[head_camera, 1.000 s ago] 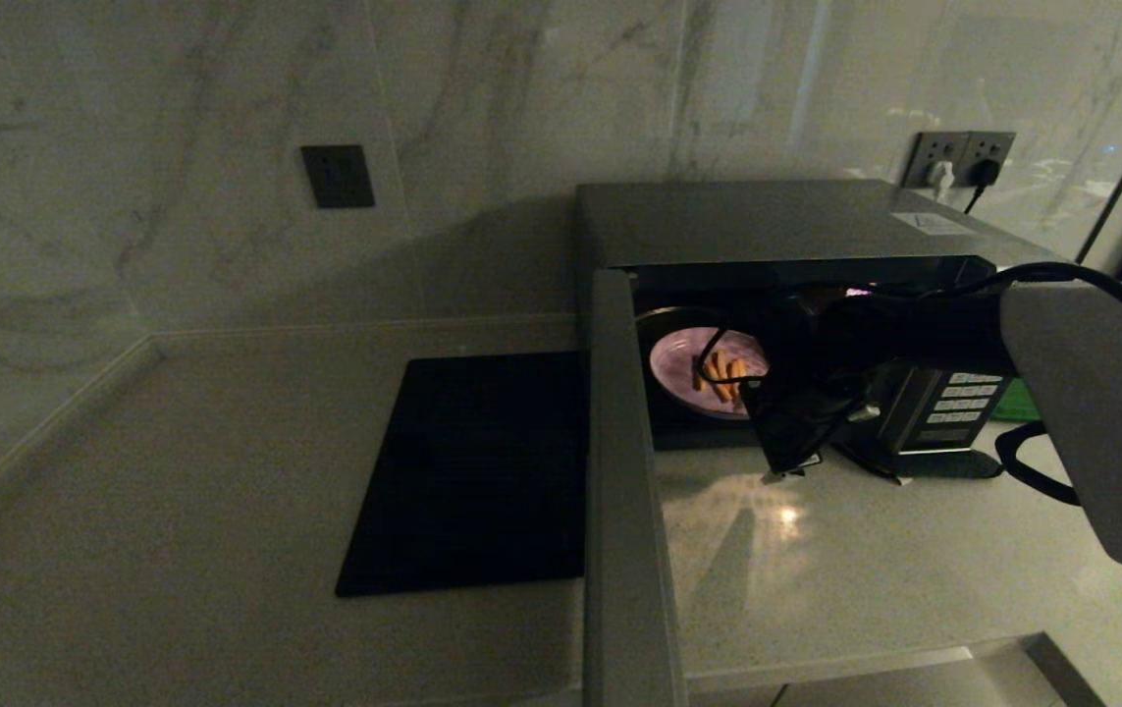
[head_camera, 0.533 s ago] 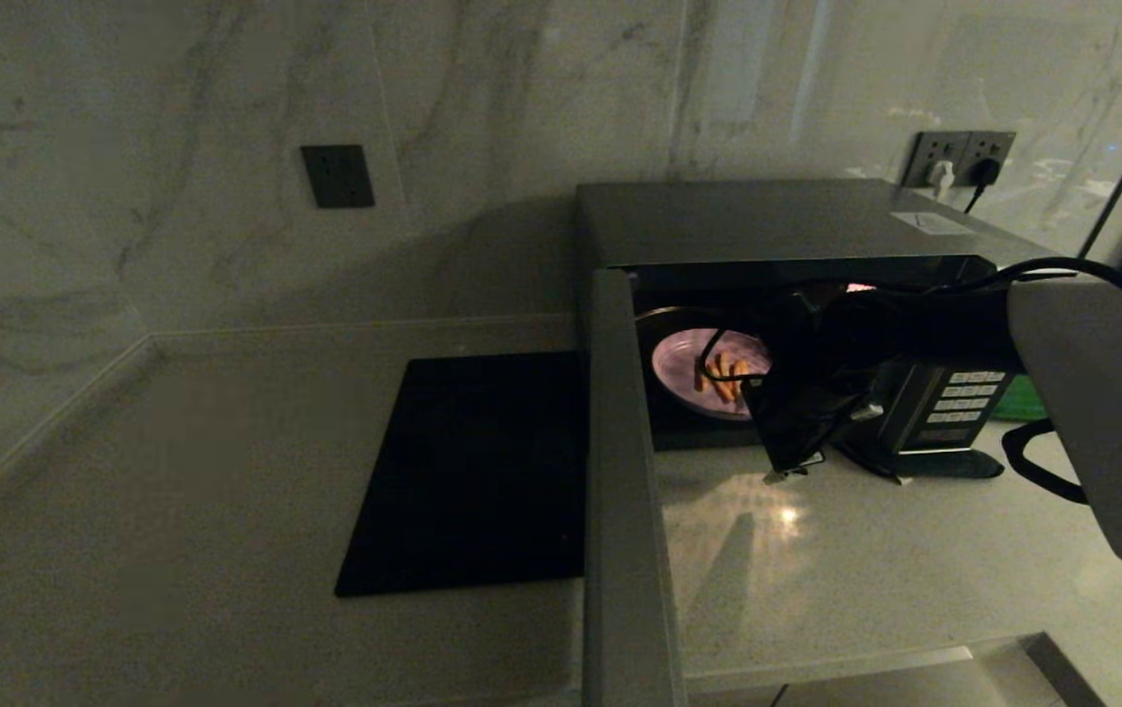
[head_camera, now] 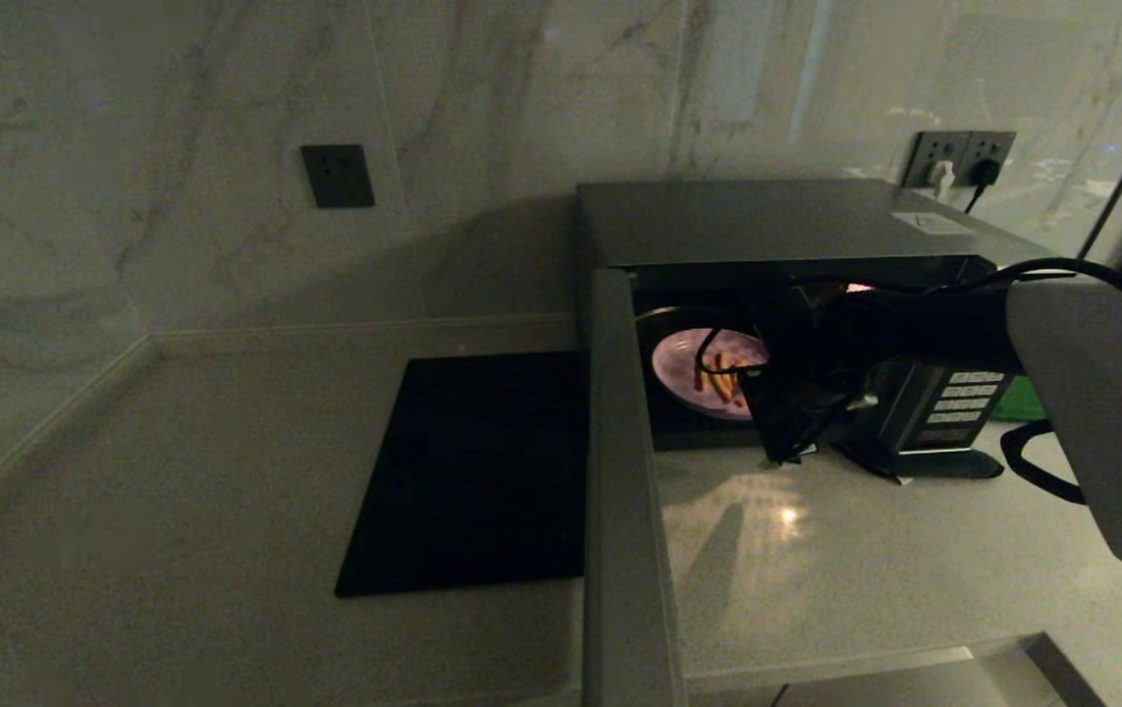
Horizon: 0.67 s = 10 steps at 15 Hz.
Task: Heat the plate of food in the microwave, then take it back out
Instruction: Take the plate out of the microwave
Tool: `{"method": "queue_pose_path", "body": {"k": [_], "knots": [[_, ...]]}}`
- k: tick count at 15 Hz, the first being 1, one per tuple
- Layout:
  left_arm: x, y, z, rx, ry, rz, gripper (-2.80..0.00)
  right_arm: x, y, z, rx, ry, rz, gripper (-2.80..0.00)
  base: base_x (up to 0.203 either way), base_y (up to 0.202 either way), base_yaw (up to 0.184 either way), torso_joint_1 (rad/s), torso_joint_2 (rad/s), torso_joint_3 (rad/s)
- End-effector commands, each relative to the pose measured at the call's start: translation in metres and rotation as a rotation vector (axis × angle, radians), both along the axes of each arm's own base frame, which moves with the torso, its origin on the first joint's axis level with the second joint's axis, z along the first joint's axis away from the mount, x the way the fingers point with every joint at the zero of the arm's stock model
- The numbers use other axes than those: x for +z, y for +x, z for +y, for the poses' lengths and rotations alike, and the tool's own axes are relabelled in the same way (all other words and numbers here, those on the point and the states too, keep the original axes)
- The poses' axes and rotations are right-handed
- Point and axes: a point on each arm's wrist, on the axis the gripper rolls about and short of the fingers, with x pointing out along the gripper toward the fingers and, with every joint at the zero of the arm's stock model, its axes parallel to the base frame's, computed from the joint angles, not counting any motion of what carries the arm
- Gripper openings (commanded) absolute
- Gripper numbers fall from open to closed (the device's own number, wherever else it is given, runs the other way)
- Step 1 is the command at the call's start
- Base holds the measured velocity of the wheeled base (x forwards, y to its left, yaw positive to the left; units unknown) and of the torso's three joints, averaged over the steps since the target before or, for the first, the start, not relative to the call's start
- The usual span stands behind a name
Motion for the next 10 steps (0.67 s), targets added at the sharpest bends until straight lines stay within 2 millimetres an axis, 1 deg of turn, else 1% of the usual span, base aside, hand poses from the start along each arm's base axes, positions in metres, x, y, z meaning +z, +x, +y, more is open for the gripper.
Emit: {"method": "queue_pose_path", "body": {"k": [1,3,6,7,10], "knots": [[0.0,0.0,0.0,0.002,-0.001,-0.001,-2.8,-0.002,0.0,0.0,-0.008,-0.001,0.011,0.0,0.0,0.0,0.0,0.0,0.0,0.0],[0.0,0.0,0.0,0.0,-0.001,-0.001,-2.8,0.002,-0.002,-0.001,-0.008,-0.001,0.011,0.0,0.0,0.0,0.0,0.0,0.0,0.0],[0.0,0.0,0.0,0.002,-0.001,-0.001,-2.8,0.012,-0.005,-0.002,-0.007,0.005,-0.016,0.0,0.0,0.0,0.0,0.0,0.0,0.0],[0.0,0.0,0.0,0.001,-0.001,-0.001,-2.8,0.018,-0.007,-0.002,-0.002,0.003,-0.027,0.0,0.0,0.0,0.0,0.0,0.0,0.0],[0.0,0.0,0.0,0.002,-0.001,-0.001,-2.8,0.041,-0.022,-0.009,-0.025,-0.019,-0.08,0.0,0.0,0.0,0.0,0.0,0.0,0.0]]}}
